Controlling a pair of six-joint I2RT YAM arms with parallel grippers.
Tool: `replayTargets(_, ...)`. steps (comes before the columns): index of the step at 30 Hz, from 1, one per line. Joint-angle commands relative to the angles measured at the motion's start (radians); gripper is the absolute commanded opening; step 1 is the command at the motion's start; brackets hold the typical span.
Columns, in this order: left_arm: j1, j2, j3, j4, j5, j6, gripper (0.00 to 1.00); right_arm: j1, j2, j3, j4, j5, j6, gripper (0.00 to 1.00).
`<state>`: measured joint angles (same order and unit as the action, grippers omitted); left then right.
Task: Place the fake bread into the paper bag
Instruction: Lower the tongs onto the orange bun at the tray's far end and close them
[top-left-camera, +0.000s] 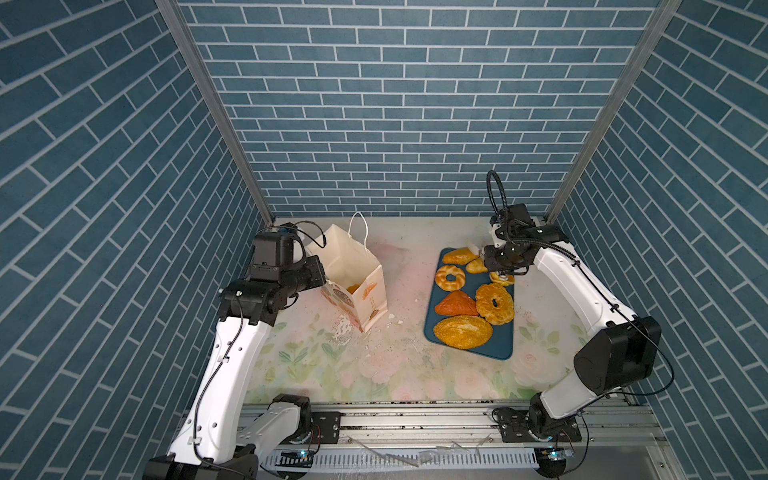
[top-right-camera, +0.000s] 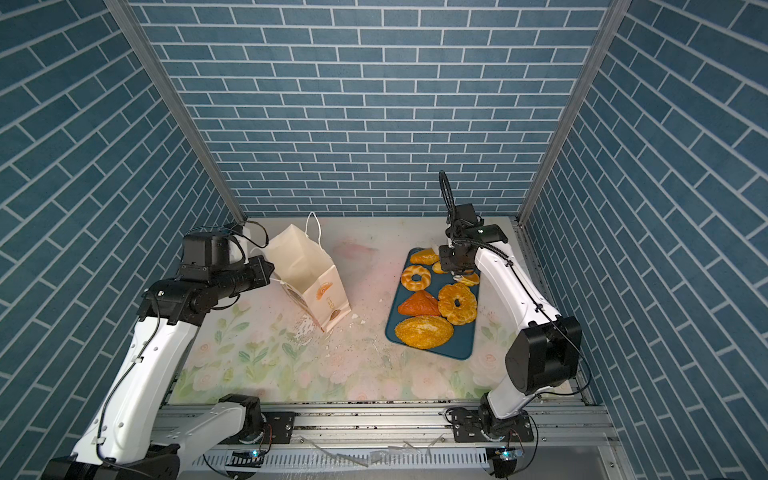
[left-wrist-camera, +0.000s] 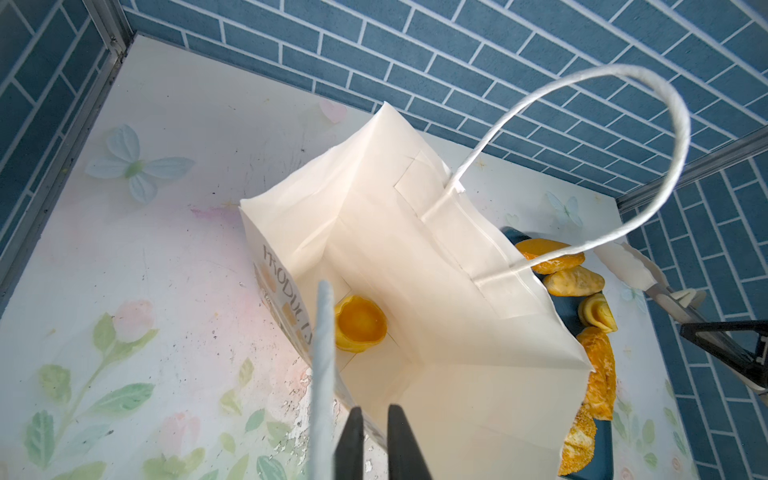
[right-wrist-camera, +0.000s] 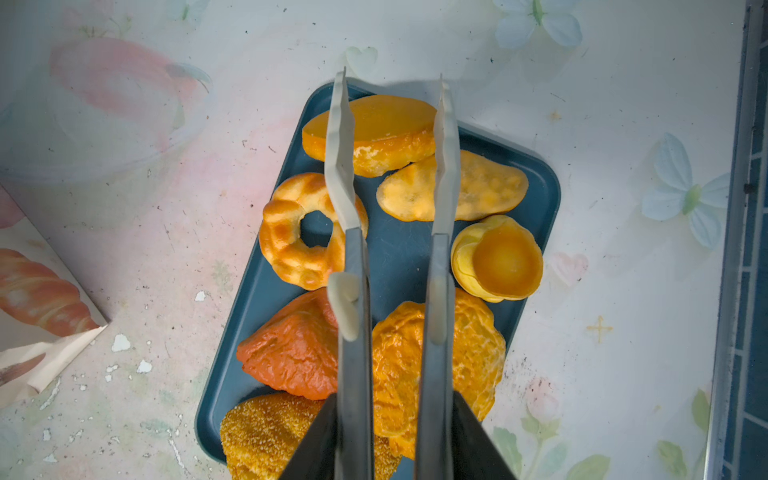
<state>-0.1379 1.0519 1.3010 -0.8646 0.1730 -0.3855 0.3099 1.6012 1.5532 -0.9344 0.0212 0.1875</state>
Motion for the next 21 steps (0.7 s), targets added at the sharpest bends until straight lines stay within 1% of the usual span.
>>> replayTargets(1, -0.004, -0.007, 0.023, -0.016, -0.012, 0.011, 0.24, -0.026, 0.015, -0.012, 0.044, -0.041, 0.045, 0.40)
replayTargets(4, -0.003, -0.004, 0.028, -0.019, -0.013, 0.016, 0.35, -0.054, 0.024, -0.025, 0.065, -0.063, 0.060, 0.40)
replayTargets(6, -0.004, -0.007, 0.030, -0.021, -0.017, 0.016, 0.39, -0.068, 0.030, -0.034, 0.079, -0.077, 0.067, 0.40)
replayTargets(12, -0.003, -0.010, 0.035, -0.020, -0.027, 0.019, 0.45, -0.107, 0.057, -0.051, 0.115, -0.102, 0.082, 0.40)
replayTargets(21, -0.004, -0.009, 0.040, -0.024, -0.036, 0.017, 0.50, -0.134, 0.098, -0.042, 0.134, -0.102, 0.082, 0.40)
